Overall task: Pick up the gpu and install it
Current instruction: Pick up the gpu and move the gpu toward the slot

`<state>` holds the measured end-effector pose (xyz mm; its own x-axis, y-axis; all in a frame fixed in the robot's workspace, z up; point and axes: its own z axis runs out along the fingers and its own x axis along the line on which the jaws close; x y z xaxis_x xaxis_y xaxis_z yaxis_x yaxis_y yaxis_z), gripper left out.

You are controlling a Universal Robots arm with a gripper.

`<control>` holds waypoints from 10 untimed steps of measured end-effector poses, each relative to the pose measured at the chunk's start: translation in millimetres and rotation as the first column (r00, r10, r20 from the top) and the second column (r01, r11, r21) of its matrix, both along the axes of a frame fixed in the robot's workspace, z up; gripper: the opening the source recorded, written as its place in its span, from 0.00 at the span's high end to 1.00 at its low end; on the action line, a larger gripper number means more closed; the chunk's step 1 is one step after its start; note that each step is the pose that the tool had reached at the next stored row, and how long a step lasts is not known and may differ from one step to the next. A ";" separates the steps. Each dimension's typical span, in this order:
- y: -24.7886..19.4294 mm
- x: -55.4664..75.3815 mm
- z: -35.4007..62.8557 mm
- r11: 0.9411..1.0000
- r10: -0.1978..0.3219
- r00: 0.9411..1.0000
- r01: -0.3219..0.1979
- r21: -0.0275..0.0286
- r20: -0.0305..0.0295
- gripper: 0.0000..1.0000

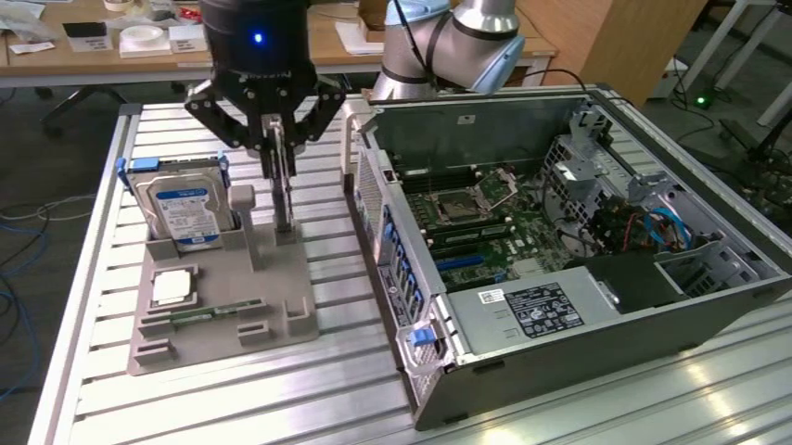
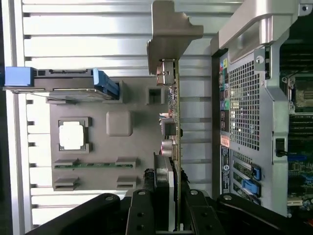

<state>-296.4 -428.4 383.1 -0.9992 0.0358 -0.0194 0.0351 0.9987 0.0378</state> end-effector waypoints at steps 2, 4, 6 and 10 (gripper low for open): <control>0.2 -0.1 9.0 1.000 0.000 1.000 0.000 0.000 0.000 0.72; 0.2 -0.2 18.0 1.000 0.000 1.000 0.000 0.000 0.000 0.72; 0.3 -0.3 27.2 1.000 0.000 1.000 0.000 0.000 0.000 0.72; 0.3 -0.3 44.8 1.000 0.000 1.000 0.000 0.000 0.000 0.72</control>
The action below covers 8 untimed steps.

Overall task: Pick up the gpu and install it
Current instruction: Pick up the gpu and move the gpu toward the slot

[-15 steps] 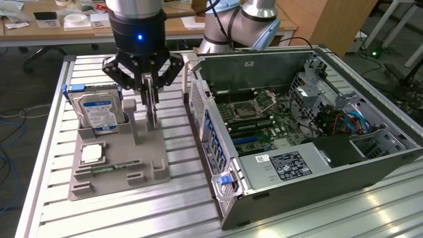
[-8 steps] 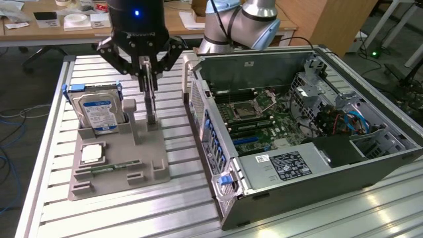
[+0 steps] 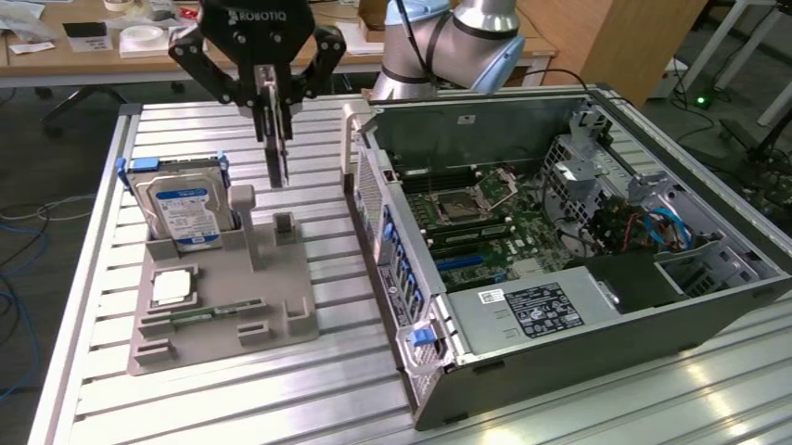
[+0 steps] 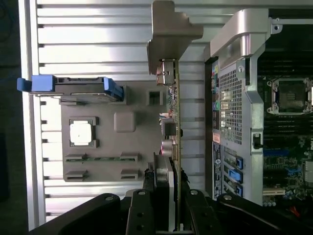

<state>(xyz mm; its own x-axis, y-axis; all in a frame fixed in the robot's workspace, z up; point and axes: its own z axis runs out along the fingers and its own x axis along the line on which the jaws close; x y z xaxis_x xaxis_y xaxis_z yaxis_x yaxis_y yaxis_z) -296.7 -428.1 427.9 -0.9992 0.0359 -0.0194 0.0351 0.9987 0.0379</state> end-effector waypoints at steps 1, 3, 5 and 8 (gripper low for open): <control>0.0 -0.1 2.6 1.000 0.000 1.000 0.000 0.000 -0.001 0.72; 0.0 -0.1 2.5 1.000 0.000 1.000 0.000 0.000 0.000 0.72; 0.0 0.5 2.6 1.000 0.000 1.000 0.000 0.000 0.000 0.72; 0.0 10.0 2.7 1.000 0.000 1.000 0.000 0.000 0.000 0.72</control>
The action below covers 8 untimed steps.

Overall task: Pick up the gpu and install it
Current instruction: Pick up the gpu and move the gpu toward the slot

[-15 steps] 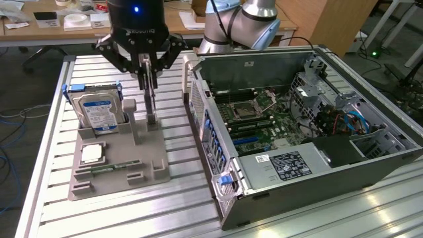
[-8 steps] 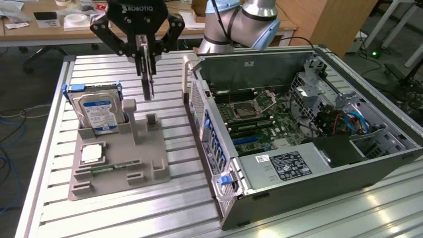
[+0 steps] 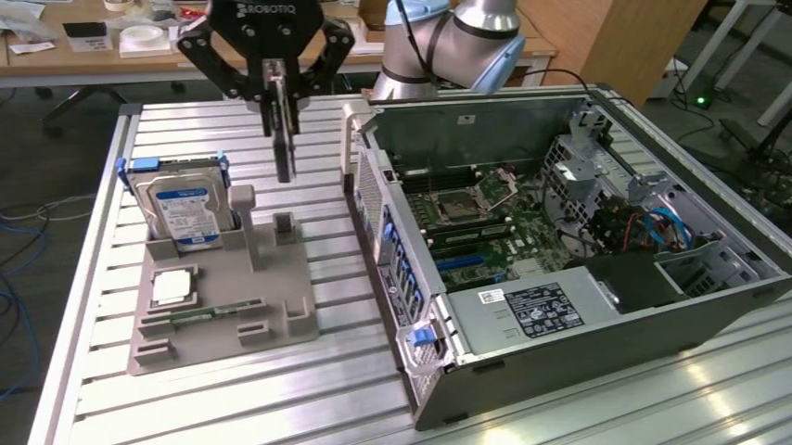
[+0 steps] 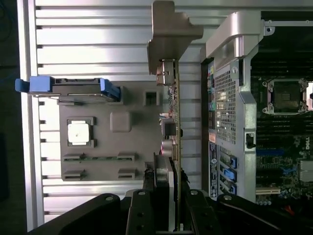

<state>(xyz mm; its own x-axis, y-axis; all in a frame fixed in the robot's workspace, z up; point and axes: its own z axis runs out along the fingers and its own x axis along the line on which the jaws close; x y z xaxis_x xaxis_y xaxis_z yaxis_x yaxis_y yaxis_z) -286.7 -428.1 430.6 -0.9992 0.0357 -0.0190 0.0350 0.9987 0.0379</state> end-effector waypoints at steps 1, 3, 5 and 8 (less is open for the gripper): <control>0.0 4.5 -0.1 1.000 0.000 1.000 0.000 0.000 0.000 0.72; -0.1 13.6 -0.2 1.000 0.001 1.000 -0.001 0.001 0.000 0.72; 0.0 22.5 -0.2 1.000 0.000 1.000 0.000 0.001 0.000 0.72; 0.0 36.4 -0.4 1.000 0.001 1.000 -0.001 0.001 0.000 0.72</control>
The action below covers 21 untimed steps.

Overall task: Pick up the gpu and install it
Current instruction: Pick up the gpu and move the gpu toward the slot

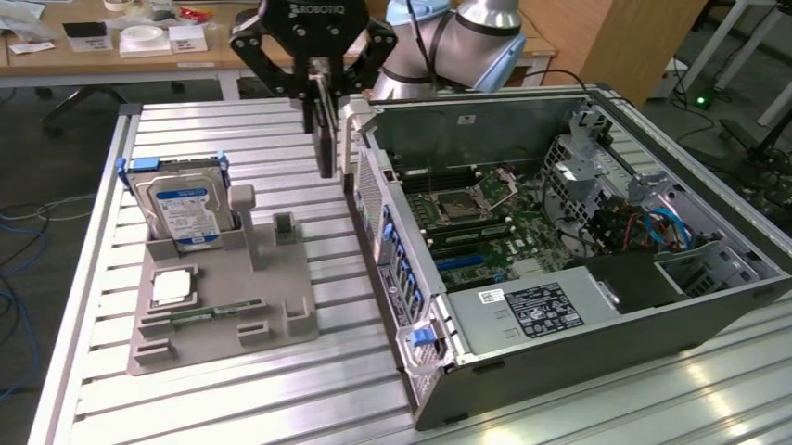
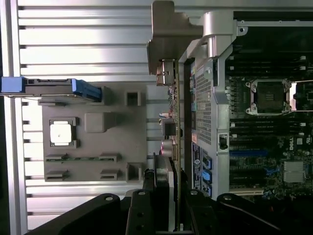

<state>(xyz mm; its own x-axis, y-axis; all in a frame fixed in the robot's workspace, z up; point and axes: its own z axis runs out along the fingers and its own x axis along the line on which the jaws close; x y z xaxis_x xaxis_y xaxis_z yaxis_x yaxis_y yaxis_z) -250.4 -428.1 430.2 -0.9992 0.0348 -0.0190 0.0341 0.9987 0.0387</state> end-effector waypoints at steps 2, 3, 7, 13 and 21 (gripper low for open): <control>0.0 8.9 -0.1 1.000 0.000 1.000 0.000 0.000 0.000 0.72; 0.0 13.4 -0.1 1.000 0.000 1.000 0.000 0.000 0.000 0.72; 0.0 31.8 -0.6 1.000 0.001 1.000 -0.001 0.000 0.000 0.72; 0.0 58.8 -1.8 1.000 0.002 1.000 -0.002 0.000 0.000 0.72; 0.0 95.5 -3.3 1.000 0.004 1.000 -0.004 0.000 0.000 0.72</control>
<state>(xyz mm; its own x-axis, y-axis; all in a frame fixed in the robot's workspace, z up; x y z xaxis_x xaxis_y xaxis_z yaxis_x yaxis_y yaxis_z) -154.9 -428.1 426.9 -0.9993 0.0311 -0.0189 0.0304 0.9988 0.0387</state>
